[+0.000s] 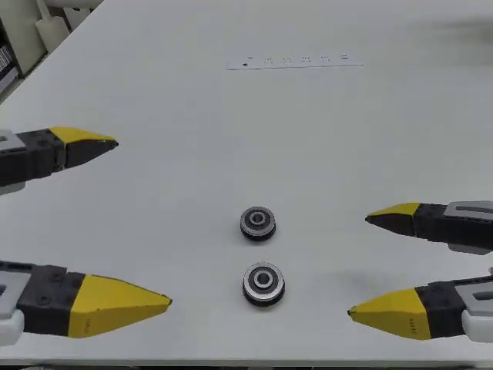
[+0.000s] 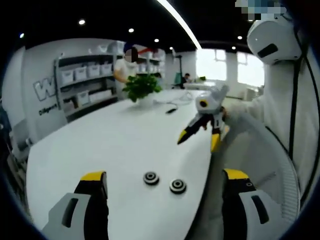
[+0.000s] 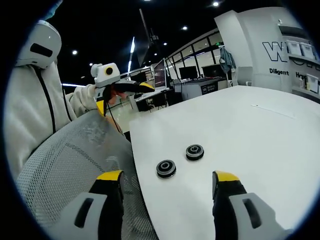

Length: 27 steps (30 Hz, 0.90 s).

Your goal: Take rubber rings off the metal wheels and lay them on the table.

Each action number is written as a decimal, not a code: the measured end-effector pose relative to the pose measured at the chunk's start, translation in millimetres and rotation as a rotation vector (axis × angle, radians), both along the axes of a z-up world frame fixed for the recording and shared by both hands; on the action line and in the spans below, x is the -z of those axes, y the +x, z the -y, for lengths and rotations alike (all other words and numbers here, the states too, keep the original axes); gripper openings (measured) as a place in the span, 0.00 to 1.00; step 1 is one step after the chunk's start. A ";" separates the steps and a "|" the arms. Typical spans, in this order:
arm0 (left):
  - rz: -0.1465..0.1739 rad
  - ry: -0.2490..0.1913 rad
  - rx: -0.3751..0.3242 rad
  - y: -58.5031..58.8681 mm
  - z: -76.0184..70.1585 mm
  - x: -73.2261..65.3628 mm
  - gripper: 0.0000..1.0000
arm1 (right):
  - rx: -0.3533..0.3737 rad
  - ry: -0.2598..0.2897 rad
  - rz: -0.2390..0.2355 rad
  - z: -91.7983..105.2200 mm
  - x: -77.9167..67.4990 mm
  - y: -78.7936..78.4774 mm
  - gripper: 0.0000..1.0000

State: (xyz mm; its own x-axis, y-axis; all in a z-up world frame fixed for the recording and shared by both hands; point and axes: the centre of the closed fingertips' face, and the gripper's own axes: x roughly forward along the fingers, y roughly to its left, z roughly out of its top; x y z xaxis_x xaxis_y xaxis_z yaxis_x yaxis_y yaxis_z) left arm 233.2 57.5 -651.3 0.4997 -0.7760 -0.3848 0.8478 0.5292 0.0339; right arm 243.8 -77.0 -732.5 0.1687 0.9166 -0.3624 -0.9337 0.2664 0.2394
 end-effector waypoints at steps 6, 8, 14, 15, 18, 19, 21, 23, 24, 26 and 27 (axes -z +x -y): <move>0.027 -0.042 0.049 9.7 20.8 -9.9 0.91 | -0.014 0.019 0.025 -4.7 -4.8 9.2 0.58; 0.031 -0.036 0.069 12.4 26.7 -8.6 0.90 | -0.021 0.023 0.035 -7.2 -6.6 12.4 0.56; 0.043 -0.030 0.124 17.1 41.8 -4.7 0.84 | -0.051 0.035 0.053 -16.7 -10.0 19.9 0.49; 0.046 -0.033 0.130 18.9 44.0 -3.8 0.81 | -0.059 0.036 0.056 -18.9 -9.9 20.5 0.48; 0.038 -0.039 0.146 21.7 49.9 1.5 0.75 | -0.082 0.035 0.055 -23.8 -8.6 20.6 0.46; 0.036 -0.045 0.147 23.0 52.3 4.2 0.74 | -0.090 0.034 0.055 -25.6 -7.6 20.5 0.44; 0.033 -0.048 0.151 24.2 55.7 8.6 0.74 | -0.100 0.036 0.056 -28.1 -6.5 20.4 0.42; 0.033 -0.040 0.159 24.9 58.5 15.6 0.72 | -0.111 0.034 0.054 -31.1 -4.6 20.3 0.41; 0.033 -0.039 0.161 25.5 59.5 18.0 0.71 | -0.115 0.033 0.055 -32.3 -3.8 20.2 0.40; 0.030 -0.048 0.163 27.3 61.8 23.1 0.69 | -0.127 0.034 0.053 -35.1 -1.4 19.3 0.38; 0.021 -0.051 0.169 27.8 63.5 27.0 0.68 | -0.132 0.033 0.050 -36.3 -0.2 18.6 0.37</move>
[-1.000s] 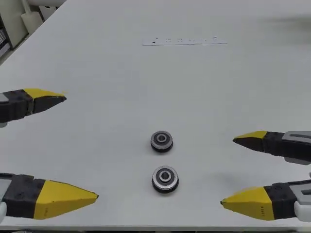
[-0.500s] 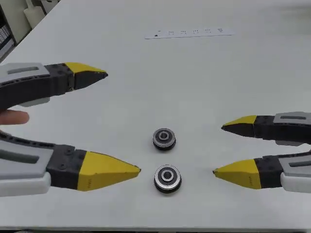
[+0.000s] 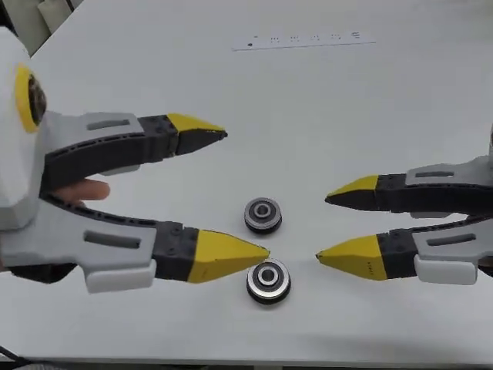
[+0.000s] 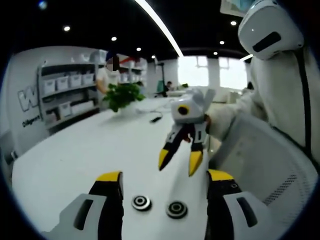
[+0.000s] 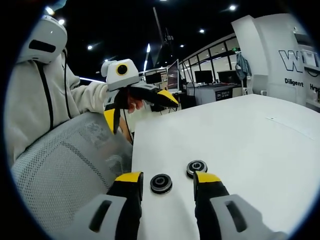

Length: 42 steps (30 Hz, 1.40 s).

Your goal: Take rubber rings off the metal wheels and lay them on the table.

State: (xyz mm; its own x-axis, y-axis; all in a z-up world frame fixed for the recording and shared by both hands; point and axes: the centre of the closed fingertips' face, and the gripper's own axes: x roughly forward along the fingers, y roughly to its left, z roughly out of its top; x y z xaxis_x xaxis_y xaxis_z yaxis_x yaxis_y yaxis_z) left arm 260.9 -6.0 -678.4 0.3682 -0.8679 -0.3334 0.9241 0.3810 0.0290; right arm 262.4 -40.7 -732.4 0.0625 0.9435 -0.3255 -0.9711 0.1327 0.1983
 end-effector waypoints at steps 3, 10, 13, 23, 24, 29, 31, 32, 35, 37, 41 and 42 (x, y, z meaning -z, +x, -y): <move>-0.031 0.003 0.016 -0.8 3.2 10.8 0.67 | -0.022 -0.009 0.003 -4.9 5.4 -3.1 0.35; -0.057 0.041 0.049 -4.0 5.7 35.1 0.57 | -0.058 -0.030 -0.002 -13.2 18.7 -7.3 0.32; -0.073 0.046 0.056 -4.5 6.3 41.7 0.52 | -0.069 -0.035 -0.007 -15.9 23.5 -8.4 0.29; -0.097 0.083 0.084 -5.7 9.2 62.0 0.40 | -0.106 -0.066 -0.023 -21.6 42.4 -14.3 0.24; -0.106 0.084 0.083 -6.0 8.9 65.1 0.40 | -0.110 -0.069 -0.024 -21.9 44.1 -14.9 0.24; -0.133 0.109 0.096 -8.7 7.9 78.9 0.35 | -0.123 -0.086 -0.033 -23.5 54.0 -17.3 0.21; -0.142 0.124 0.096 -7.9 6.5 85.7 0.34 | -0.127 -0.091 -0.038 -23.7 57.4 -18.0 0.21; -0.144 0.128 0.094 -7.2 6.0 88.0 0.33 | -0.128 -0.095 -0.039 -23.8 59.2 -18.4 0.20; -0.153 0.141 0.099 -8.2 6.0 95.0 0.30 | -0.125 -0.103 -0.040 -23.4 63.4 -18.1 0.20; -0.153 0.150 0.106 -10.6 7.9 97.8 0.27 | -0.125 -0.109 -0.044 -23.2 66.3 -18.5 0.19; -0.153 0.159 0.118 -13.6 11.1 100.8 0.25 | -0.130 -0.121 -0.047 -23.7 71.2 -19.9 0.17; -0.157 0.158 0.117 -13.8 11.5 102.4 0.24 | -0.130 -0.122 -0.047 -23.8 71.7 -20.0 0.17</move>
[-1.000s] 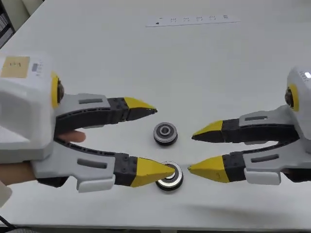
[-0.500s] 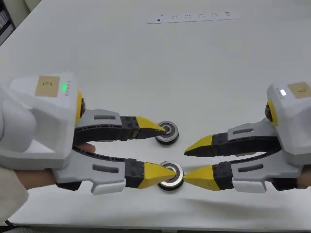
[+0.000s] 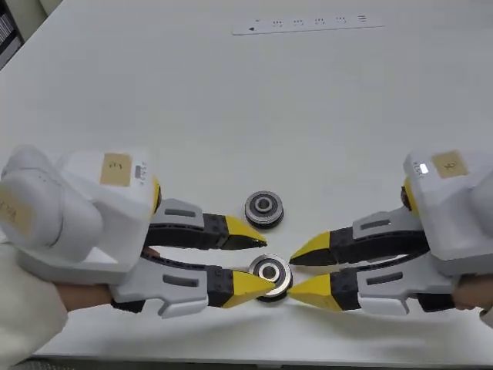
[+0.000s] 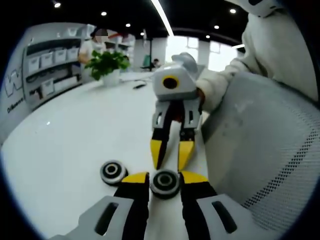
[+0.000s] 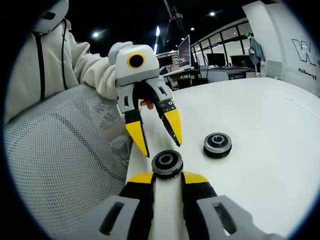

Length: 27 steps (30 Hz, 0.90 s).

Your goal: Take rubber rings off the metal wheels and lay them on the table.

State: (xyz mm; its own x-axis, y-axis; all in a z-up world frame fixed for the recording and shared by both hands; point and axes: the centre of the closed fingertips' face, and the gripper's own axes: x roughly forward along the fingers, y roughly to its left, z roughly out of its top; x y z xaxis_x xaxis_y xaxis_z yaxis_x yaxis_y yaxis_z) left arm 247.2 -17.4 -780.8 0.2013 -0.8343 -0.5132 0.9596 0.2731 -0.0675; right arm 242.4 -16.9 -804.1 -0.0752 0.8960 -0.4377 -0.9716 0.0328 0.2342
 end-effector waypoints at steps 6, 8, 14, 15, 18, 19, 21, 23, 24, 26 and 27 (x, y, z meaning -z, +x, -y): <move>-0.009 0.023 -0.007 0.3 -2.0 9.9 0.20 | 0.001 -0.004 0.008 0.4 2.3 0.9 0.15; -0.012 0.023 -0.010 0.4 -2.0 10.0 0.20 | -0.001 -0.004 0.008 0.7 3.1 0.9 0.13; -0.009 0.022 -0.006 0.0 -1.3 10.4 0.17 | -0.007 -0.004 0.012 0.5 3.9 -0.1 0.11; -0.008 0.022 -0.005 0.0 -1.3 10.4 0.17 | -0.006 -0.004 0.012 0.5 3.9 0.0 0.11; 0.009 0.024 0.006 0.0 -1.2 10.5 0.17 | -0.005 -0.004 0.015 0.4 3.8 0.0 0.11; 0.018 0.025 0.011 -0.5 -0.4 10.6 0.17 | -0.006 -0.003 0.017 0.4 3.8 0.0 0.11; 0.024 0.024 0.016 -0.8 0.4 10.7 0.16 | -0.007 -0.004 0.019 0.6 3.9 -0.2 0.10; 0.036 0.025 0.024 -0.9 1.4 10.9 0.15 | -0.008 -0.007 0.023 1.2 4.2 -0.3 0.08; 0.039 0.027 0.030 -1.1 1.5 11.6 0.14 | -0.007 -0.007 0.024 1.2 4.3 0.0 0.07; 0.041 0.026 0.030 -0.4 0.5 12.2 0.14 | -0.006 -0.008 0.024 1.2 4.5 0.3 0.07; 0.039 0.024 0.029 0.0 0.2 12.4 0.14 | -0.007 -0.008 0.026 1.2 4.6 0.3 0.07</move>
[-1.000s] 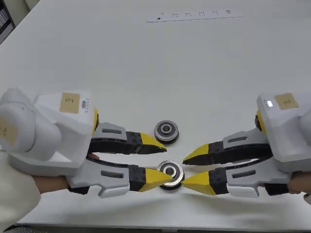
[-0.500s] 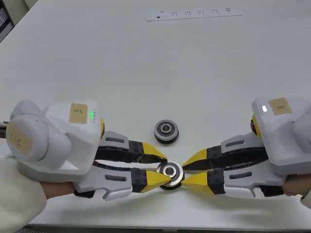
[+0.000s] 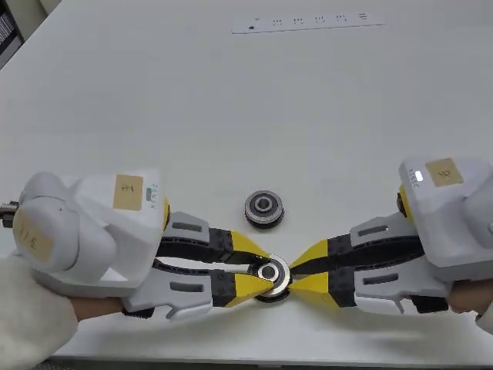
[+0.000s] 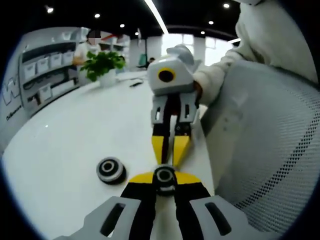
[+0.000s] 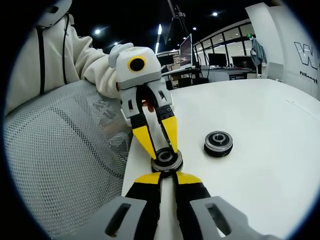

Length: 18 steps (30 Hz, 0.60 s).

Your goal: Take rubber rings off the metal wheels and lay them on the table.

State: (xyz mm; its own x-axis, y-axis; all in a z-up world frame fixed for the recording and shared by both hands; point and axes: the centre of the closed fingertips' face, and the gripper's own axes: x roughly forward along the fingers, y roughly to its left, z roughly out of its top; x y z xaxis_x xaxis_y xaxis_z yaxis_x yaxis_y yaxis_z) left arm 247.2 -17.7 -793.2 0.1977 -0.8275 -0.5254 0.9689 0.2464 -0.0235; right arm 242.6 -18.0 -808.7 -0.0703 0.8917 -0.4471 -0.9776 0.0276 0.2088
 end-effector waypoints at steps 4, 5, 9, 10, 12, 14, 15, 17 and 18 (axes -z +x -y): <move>0.004 -0.005 0.002 1.1 -0.8 0.6 0.14 | 0.000 -0.005 0.008 0.6 0.1 0.8 0.04; 0.006 -0.005 0.003 1.6 -0.8 0.7 0.14 | 0.004 -0.006 0.005 0.8 0.3 1.3 0.03; 0.006 -0.008 0.002 2.8 -0.8 1.1 0.14 | 0.034 -0.008 -0.025 1.8 0.2 4.8 0.00; 0.007 -0.008 0.002 2.8 -0.9 1.2 0.14 | 0.047 -0.012 -0.044 1.8 0.6 5.3 0.00; 0.006 -0.010 0.001 3.2 -0.9 1.3 0.14 | 0.060 -0.010 -0.068 1.8 0.1 6.3 0.00; 0.007 -0.011 0.000 3.2 -0.9 1.3 0.14 | 0.087 -0.008 -0.115 2.2 -0.6 6.9 0.00; 0.006 -0.011 0.000 3.6 -0.7 1.3 0.14 | 0.096 -0.006 -0.133 2.2 -1.0 7.0 0.00; 0.008 -0.013 0.000 3.5 -0.4 1.3 0.14 | 0.113 0.001 -0.169 2.6 -1.6 7.8 0.00; 0.007 -0.014 -0.001 3.6 -0.4 1.3 0.14 | 0.119 0.007 -0.182 2.7 -2.1 8.1 0.00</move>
